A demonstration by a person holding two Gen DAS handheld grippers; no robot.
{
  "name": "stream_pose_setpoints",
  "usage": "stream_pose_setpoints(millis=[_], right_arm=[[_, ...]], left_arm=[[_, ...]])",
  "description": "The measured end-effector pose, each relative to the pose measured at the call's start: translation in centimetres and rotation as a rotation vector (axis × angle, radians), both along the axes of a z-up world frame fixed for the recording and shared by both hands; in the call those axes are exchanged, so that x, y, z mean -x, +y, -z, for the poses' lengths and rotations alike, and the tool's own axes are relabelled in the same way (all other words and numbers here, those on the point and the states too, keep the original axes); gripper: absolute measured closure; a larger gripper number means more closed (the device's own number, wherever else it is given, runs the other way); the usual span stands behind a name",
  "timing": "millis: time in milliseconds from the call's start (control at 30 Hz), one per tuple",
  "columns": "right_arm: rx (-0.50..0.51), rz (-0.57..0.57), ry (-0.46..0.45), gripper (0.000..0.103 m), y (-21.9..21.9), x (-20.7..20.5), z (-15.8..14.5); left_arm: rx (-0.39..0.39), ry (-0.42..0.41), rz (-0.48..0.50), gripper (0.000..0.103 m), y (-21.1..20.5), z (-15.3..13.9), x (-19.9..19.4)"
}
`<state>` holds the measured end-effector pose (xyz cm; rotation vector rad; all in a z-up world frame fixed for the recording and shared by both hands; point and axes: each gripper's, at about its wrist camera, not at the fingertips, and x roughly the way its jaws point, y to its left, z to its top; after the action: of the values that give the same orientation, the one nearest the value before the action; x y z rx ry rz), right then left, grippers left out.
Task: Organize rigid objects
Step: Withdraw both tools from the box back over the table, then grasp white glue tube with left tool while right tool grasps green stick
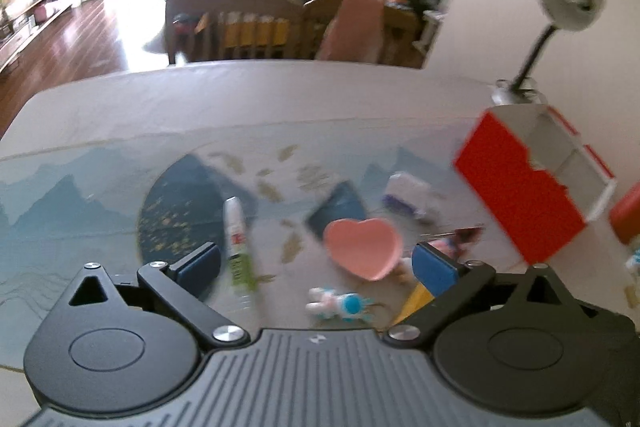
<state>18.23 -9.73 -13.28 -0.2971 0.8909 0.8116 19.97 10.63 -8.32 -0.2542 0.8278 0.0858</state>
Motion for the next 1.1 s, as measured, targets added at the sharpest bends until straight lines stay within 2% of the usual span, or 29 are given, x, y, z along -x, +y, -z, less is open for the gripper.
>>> stream_pose_setpoints(millis=[233,467,733,933,1100], right_arm=[[0.057,-0.053,0.025,0.025,1.5,-0.3,2.5],[0.086,-0.082,0.015,0.031,2.1,0.1,3.0],[0.120,-0.150,0.000,0.035,2.5,1.9,2.9],[0.143,-0.253,-0.017,0.044,3.7,3.1,2.8],[0.131,-0.244,-0.027,0.048,5.1,2.5,3.0]], left_arm=[[0.032,0.101,-0.106,0.001,3.3,4.3,-1.6],[0.045,0.126,-0.139,0.001,4.4,6.9,-3.1],[0.023,0.159,-0.184,0.001,5.3,8.8,-4.8],[-0.008,0.162,-0.173,0.002,5.1,9.4,-5.0],[-0.065,0.151,-0.157,0.006,4.4,9.6,-4.8]])
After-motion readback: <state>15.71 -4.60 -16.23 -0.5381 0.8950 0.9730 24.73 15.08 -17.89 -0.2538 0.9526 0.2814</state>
